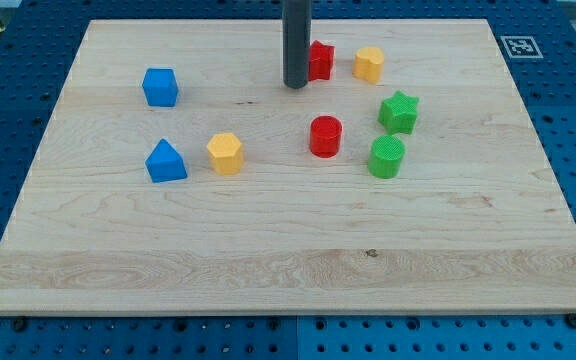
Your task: Slightly touch left to the red circle
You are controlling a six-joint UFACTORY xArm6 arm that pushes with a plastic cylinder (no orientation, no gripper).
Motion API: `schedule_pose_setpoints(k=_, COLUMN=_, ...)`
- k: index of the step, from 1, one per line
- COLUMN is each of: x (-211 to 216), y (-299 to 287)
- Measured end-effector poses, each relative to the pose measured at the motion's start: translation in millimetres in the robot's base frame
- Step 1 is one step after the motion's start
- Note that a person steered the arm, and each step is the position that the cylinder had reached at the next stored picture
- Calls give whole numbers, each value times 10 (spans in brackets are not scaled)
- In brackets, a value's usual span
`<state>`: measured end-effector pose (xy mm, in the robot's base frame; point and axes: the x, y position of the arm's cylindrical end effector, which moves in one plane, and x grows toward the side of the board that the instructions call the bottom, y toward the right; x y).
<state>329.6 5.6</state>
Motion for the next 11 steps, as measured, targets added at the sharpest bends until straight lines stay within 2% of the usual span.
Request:
schedule_pose_setpoints(k=5, x=1005, y=0)
schedule_pose_setpoints(k=11, x=1599, y=609)
